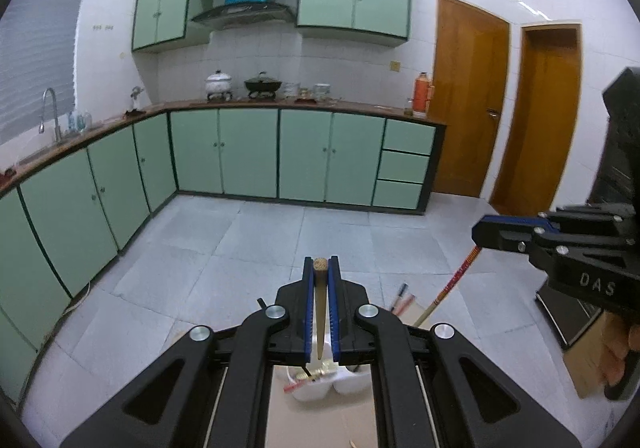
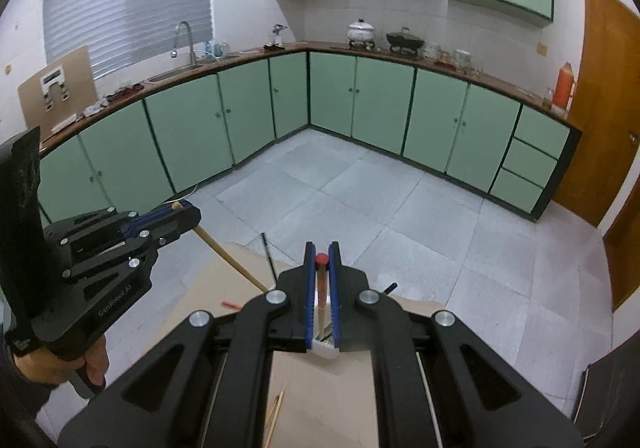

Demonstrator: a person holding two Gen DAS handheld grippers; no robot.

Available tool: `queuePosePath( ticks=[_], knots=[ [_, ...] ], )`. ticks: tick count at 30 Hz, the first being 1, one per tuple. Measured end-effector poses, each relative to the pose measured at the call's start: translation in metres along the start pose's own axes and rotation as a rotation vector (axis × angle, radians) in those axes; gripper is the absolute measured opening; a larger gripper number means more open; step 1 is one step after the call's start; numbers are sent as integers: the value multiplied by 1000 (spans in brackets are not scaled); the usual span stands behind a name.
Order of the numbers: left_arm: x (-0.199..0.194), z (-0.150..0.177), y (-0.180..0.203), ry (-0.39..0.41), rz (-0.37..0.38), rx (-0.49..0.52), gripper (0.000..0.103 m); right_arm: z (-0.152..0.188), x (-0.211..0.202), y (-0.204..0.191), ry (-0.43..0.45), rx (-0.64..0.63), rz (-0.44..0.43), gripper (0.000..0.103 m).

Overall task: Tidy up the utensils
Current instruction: 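Release the wooden chopstick into the holder with the left tool while the right tool releases the red one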

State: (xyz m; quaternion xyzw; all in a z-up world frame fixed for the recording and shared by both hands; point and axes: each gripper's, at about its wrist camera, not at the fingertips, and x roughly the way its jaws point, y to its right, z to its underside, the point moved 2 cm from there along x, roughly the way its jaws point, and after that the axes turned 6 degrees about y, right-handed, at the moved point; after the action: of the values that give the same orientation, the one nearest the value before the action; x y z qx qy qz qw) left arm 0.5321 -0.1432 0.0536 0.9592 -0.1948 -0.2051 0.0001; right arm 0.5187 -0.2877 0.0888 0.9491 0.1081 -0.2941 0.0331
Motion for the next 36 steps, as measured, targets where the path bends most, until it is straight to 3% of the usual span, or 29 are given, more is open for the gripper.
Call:
queuePosePath(
  ticks=[7, 13, 15, 17, 21, 24, 27, 31, 33, 36],
  knots=[
    [67, 36, -15, -96, -40, -14, 6, 25, 73, 23, -75, 87, 6, 5],
    [86, 62, -24, -148, -44, -22, 8, 54, 108, 31, -132, 130, -1, 9],
    [81, 64, -26, -142, -27, -29, 24, 57, 108, 32, -130, 136, -4, 22],
    [67, 61, -27, -110, -27, -7, 38, 57, 99, 33, -104, 121, 8, 23],
    [25, 53, -27, -45, -22, 35, 42, 61, 68, 40, -43, 130, -5, 24],
    [-23, 58, -28, 34, -36, 42, 55, 76, 30, 45, 34, 121, -14, 24],
    [-72, 86, -25, 90, -41, 48, 62, 117, -7, 37, 105, 88, -6, 26],
    [-111, 144, -15, 96, -58, 74, 68, 207, -47, 10, 174, 23, 40, 31],
    [-125, 178, -8, 80, -54, 75, 70, 246, -56, 1, 173, 44, 37, 37],
    [-143, 229, 4, 54, -53, 54, 76, 311, -66, -21, 146, 68, 39, 39]
  ],
)
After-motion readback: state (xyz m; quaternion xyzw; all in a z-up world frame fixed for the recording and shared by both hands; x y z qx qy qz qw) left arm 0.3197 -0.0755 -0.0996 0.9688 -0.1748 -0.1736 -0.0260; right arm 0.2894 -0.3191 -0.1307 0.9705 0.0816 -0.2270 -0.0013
